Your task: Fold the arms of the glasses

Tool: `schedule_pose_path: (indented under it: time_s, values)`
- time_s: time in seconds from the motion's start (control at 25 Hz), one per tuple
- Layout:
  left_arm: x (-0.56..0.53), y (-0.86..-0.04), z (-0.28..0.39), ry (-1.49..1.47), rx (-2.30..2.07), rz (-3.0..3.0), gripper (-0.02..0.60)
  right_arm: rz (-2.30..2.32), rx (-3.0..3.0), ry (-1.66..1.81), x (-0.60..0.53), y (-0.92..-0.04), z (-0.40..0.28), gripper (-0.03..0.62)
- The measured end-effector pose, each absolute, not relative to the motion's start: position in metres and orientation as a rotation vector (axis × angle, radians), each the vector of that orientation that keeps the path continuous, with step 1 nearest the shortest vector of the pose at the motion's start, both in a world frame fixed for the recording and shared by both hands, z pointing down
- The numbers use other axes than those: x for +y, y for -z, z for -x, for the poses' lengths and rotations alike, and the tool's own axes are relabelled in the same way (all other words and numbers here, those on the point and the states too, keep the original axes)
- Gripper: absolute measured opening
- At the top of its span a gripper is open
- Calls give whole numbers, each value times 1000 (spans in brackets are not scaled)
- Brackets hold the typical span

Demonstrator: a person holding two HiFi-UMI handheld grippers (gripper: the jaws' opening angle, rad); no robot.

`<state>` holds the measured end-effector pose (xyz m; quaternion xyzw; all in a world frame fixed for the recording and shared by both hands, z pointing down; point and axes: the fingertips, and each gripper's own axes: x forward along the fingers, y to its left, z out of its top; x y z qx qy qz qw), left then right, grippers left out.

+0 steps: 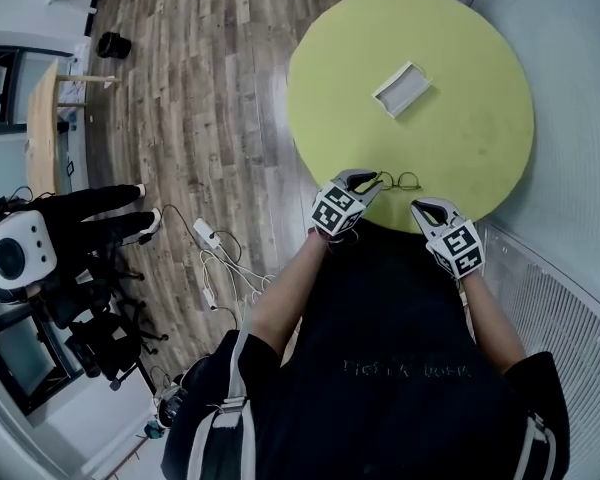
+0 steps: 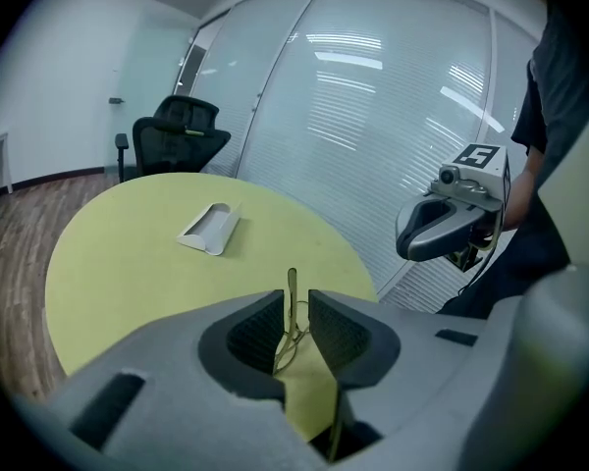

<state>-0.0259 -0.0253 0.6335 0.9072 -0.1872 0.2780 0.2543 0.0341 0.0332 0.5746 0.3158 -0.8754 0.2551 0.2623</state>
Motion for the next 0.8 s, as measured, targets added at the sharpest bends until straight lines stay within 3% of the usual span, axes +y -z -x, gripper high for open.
schedule_pose_path:
  time_s: [0.24,0.8]
  values:
    - [-27,-631,14,-822,-477,-2527,37,-878,-2358,-711,32,-577,-45,31]
    - [-2,-646,-9,-1000,-385,-2563,32,-934,-2329,-731,38,-584,-61,31]
